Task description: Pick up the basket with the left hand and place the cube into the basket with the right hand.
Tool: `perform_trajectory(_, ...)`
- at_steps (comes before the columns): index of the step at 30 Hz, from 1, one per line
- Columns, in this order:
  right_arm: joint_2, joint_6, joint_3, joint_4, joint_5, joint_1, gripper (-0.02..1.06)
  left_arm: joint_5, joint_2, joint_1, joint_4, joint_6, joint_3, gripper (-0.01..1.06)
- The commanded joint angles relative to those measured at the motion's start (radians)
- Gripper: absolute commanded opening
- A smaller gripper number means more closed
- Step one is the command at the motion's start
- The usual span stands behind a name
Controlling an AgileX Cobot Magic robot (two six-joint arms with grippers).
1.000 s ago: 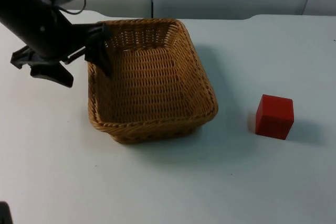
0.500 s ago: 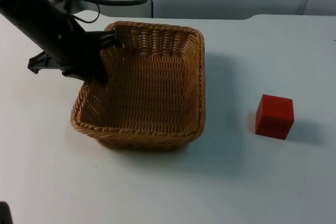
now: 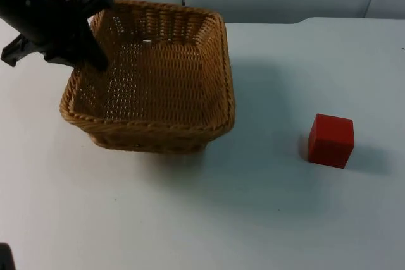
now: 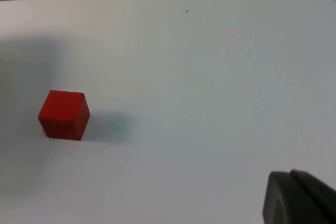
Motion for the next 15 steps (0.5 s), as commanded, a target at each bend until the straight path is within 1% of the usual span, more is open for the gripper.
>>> perform_trajectory(1,-0.002,0.003,0.004,0.0,-0.011,-0.004,0.0,0.044,-0.038,-0.002,-0.069,-0.003,-0.006,0.0)
perform_trajectory(5,-0.002,0.003,0.004,0.0,-0.011,-0.004,0.0,0.064,-0.065,-0.002,-0.083,-0.003,-0.006,0.0)
perform_trajectory(7,-0.002,0.003,0.004,0.0,-0.011,-0.004,0.0,0.092,-0.079,-0.002,-0.121,-0.003,-0.006,0.0)
perform_trajectory(15,-0.002,0.003,0.004,0.0,-0.011,-0.004,0.0,0.097,-0.086,-0.002,-0.146,-0.001,-0.006,0.0)
